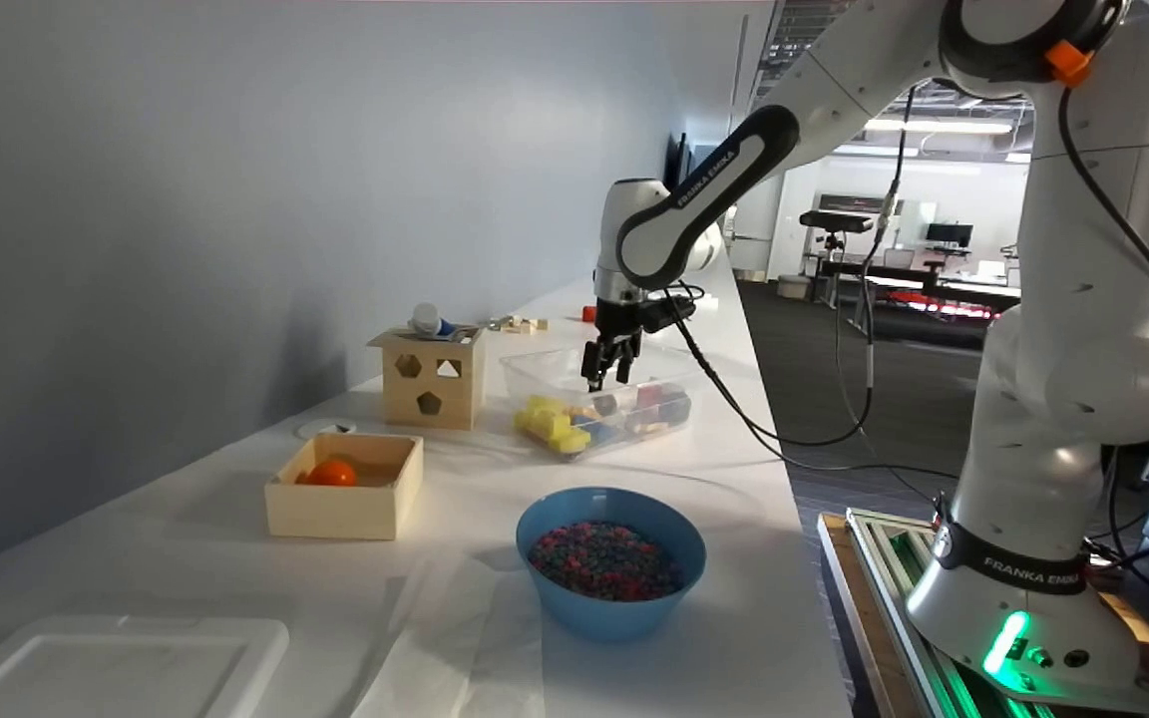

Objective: Pick up the white caps from the bowl and place them in the box

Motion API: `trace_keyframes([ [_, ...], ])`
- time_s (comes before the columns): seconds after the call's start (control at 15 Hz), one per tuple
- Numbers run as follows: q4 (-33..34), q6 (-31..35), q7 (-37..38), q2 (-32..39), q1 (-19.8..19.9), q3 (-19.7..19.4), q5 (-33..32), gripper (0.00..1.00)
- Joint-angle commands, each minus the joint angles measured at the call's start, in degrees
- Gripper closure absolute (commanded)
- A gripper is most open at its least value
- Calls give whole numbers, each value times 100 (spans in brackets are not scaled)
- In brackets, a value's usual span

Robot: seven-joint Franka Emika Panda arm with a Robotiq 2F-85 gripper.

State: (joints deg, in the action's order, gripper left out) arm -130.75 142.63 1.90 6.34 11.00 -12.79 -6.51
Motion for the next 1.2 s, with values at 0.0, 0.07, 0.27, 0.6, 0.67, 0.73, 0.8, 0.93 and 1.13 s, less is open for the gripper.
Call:
trace_keyframes([
  [0.0, -42, -134, 1028, -22, -77, -145, -863, 0],
  [0.07, -30, -178, 1237, -39, -54, -182, -1002, 0],
  [0.27, -33, -356, 1657, -55, -14, -264, -1219, 0],
  [0.6, 13, -646, 1416, 96, 12, -198, -914, 0],
  [0.67, 5, -546, 1334, 146, 18, -172, -841, 0],
  [0.73, -7, -414, 1294, 189, 20, -157, -823, 5],
  [0.8, 2, -382, 1211, 235, 23, -132, -746, 26],
  [0.93, -38, -122, 1039, 283, 37, -86, -638, 31],
  [1.13, -63, 312, 801, 357, 28, -35, -566, 53],
])
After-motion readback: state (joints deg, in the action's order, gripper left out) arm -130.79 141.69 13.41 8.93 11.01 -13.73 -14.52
